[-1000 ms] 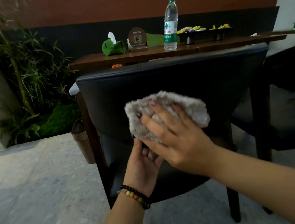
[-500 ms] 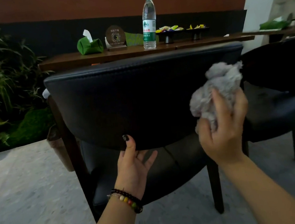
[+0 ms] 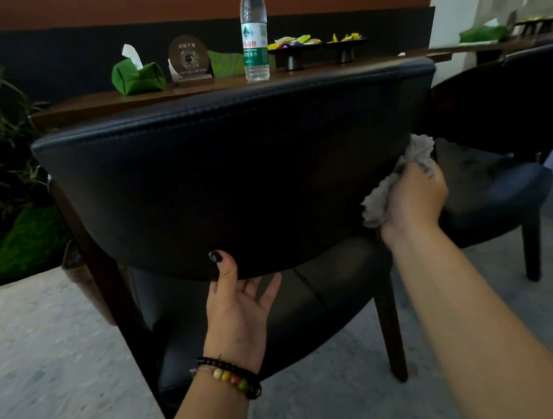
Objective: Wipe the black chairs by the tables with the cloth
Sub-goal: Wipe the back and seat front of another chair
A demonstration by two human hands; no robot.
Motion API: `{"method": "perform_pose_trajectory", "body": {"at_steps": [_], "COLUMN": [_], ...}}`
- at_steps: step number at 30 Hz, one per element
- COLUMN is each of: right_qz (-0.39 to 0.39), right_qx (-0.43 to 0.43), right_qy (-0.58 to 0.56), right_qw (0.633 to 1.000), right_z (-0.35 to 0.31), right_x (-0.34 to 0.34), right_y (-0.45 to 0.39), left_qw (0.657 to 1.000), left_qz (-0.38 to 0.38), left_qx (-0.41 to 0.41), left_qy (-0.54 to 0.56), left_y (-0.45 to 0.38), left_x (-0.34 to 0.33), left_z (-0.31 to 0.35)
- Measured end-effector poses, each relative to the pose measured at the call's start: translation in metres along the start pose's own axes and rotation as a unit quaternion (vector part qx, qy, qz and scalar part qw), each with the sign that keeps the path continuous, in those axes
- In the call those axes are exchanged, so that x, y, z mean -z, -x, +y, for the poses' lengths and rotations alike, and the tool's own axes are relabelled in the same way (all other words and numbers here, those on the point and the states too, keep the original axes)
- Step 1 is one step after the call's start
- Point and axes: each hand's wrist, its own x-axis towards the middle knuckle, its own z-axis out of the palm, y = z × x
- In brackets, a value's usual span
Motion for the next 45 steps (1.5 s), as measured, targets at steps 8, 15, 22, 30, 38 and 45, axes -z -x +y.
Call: {"method": "perform_pose_trajectory", "body": {"at_steps": [8, 15, 22, 30, 38, 45], "right_qz": [0.018, -0.021, 0.025, -0.060, -0.060, 0.053], "right_qx": [-0.094, -0.119, -0.031, 0.223, 0.324, 0.107], "right_qy": [-0.020, -0.100, -0.043, -0.022, -0.072, -0.066], "right_qw": [0.995, 0.988, 0.998, 0.973, 0.942, 0.991], "right_z": [0.011, 0.042, 0.000, -0.032, -0.028, -0.039], "right_x": [0.003, 0.001, 0.010, 0.005, -0.019, -0.003], "right_y": [0.040, 0.121, 0.036, 0.080, 0.103, -0.004], "left_qw": [1.000, 0.999, 0.999, 0.996, 0.998, 0.997], "left_qz": [0.000, -0.032, -0.028, -0.043, -0.005, -0.009], "left_qx": [0.005, 0.008, 0.018, 0.041, 0.056, 0.061], "left_qy": [0.023, -0.016, 0.003, -0.073, -0.029, -0.039], "left_y": [-0.001, -0.003, -0.006, -0.007, -0.006, -0.001], "left_x": [0.000, -0.002, 0.000, 0.014, 0.010, 0.008], "left_z": [-0.004, 0.001, 0.003, 0.017, 0.012, 0.017]}}
